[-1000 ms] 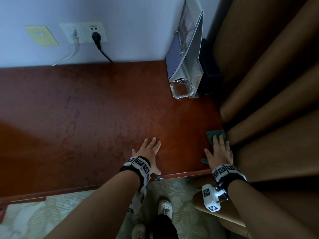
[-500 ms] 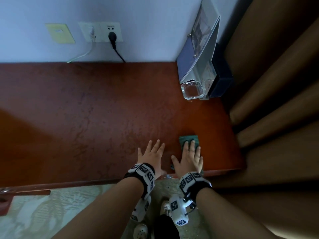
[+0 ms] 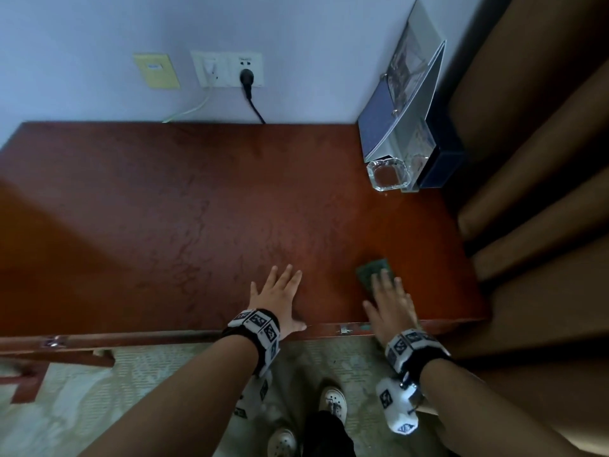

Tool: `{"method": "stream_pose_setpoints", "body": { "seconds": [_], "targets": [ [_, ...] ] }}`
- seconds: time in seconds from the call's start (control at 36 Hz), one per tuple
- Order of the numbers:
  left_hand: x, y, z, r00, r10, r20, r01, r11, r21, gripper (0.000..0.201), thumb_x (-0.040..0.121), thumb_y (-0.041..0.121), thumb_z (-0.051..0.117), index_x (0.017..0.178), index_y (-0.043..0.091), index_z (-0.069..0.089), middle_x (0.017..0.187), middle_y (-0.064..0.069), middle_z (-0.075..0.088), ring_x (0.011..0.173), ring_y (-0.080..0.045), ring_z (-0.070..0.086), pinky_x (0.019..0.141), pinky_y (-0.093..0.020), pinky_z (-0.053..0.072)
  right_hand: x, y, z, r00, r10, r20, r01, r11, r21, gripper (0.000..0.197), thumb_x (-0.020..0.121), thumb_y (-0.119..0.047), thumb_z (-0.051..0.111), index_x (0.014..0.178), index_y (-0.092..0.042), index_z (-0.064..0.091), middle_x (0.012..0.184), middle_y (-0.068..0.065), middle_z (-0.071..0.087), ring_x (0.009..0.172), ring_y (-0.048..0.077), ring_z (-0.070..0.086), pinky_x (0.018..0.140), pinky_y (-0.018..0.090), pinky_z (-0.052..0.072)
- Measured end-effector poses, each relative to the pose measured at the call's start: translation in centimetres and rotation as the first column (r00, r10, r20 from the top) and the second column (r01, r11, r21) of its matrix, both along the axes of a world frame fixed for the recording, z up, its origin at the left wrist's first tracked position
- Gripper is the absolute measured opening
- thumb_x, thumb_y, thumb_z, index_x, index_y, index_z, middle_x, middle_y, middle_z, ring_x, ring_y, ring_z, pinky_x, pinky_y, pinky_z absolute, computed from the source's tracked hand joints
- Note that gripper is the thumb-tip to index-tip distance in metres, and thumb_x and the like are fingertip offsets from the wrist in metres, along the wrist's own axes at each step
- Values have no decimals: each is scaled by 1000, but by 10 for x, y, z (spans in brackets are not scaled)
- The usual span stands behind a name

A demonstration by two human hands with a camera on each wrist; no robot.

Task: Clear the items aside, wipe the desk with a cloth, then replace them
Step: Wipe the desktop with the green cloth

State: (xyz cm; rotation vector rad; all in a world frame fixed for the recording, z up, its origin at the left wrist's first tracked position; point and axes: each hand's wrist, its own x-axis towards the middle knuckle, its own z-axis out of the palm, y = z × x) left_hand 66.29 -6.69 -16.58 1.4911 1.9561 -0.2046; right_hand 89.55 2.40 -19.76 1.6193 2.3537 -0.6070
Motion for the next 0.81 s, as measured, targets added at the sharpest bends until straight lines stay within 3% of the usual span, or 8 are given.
{"method": "stream_pose_setpoints", "body": {
  "seconds": [0.11, 0.28, 0.36, 0.5, 0.56, 0.64, 0.72, 0.81],
  "targets": [
    [-5, -7, 0, 999, 40, 9, -40, 999, -10, 112, 85, 50, 71, 157, 31, -13, 164, 11, -20, 151, -20, -19, 119, -59, -1, -3, 20, 2, 939, -343, -17, 344, 939, 17, 69, 99, -47, 32, 153, -22, -2, 161, -2, -9, 147, 26, -7, 119, 46, 6],
    [-16, -13, -7, 992, 123, 17, -122, 991, -52, 112, 86, 53, 69, 157, 30, -14, 163, 11, -21, 151, -21, -19, 120, -60, 0, -50, 11, 6, 858, -513, -25, 512, 859, -24, 78, 96, -54, 34, 152, -20, -8, 159, 1, -19, 146, 28, -13, 118, 46, 1],
    [-22, -14, -9, 986, 167, 22, -165, 984, -62, 109, 86, 57, 66, 158, 29, -12, 164, 11, -20, 151, -21, -18, 119, -60, 1, -80, -6, 10, 897, -440, -44, 438, 898, -36, 80, 96, -52, 37, 153, -17, -7, 159, 3, -17, 146, 29, -12, 117, 47, 3],
    [-27, -14, -10, 975, 221, 18, -219, 973, -67, 92, 95, 59, 51, 158, 31, -9, 164, 12, -19, 152, -19, -16, 120, -59, 2, -107, -29, 25, 977, -202, -69, 181, 956, -231, 76, 97, -45, 43, 153, -17, 0, 158, 7, -20, 145, 33, -14, 119, 47, 4],
    [-29, -15, -9, 967, 255, 7, -254, 966, -39, 77, 102, 51, 42, 158, 31, -6, 165, 11, -17, 152, -18, -15, 120, -59, 3, -103, -27, 32, 994, -72, -86, 56, 984, -172, 69, 98, -40, 42, 153, -18, 7, 159, 7, -17, 145, 31, -15, 119, 46, 3],
    [-33, -17, -7, 956, 292, -7, -292, 956, -17, 65, 106, 40, 33, 159, 30, -3, 165, 10, -14, 152, -18, -14, 120, -58, 3, -93, -15, 31, 990, 120, -76, -115, 991, 63, 65, 99, -35, 37, 153, -15, 5, 159, 9, -17, 145, 29, -17, 120, 42, -2],
    [-39, -17, -5, 951, 307, -15, -308, 951, -15, 66, 106, 39, 34, 159, 29, -4, 165, 9, -15, 152, -18, -14, 120, -58, 3, -90, -6, 19, 979, 203, 36, -205, 977, 62, 71, 100, -45, 27, 152, -10, -7, 157, 12, -22, 145, 31, -18, 120, 42, -4],
    [-45, -19, -3, 945, 327, -8, -327, 945, -27, 72, 105, 41, 40, 159, 29, -5, 165, 9, -16, 152, -19, -15, 119, -58, 2, -95, -11, 4, 972, 223, 70, -228, 971, 70, 72, 100, -47, 23, 151, -7, -8, 157, 13, -21, 145, 32, -16, 120, 43, -1]
  ]
}}
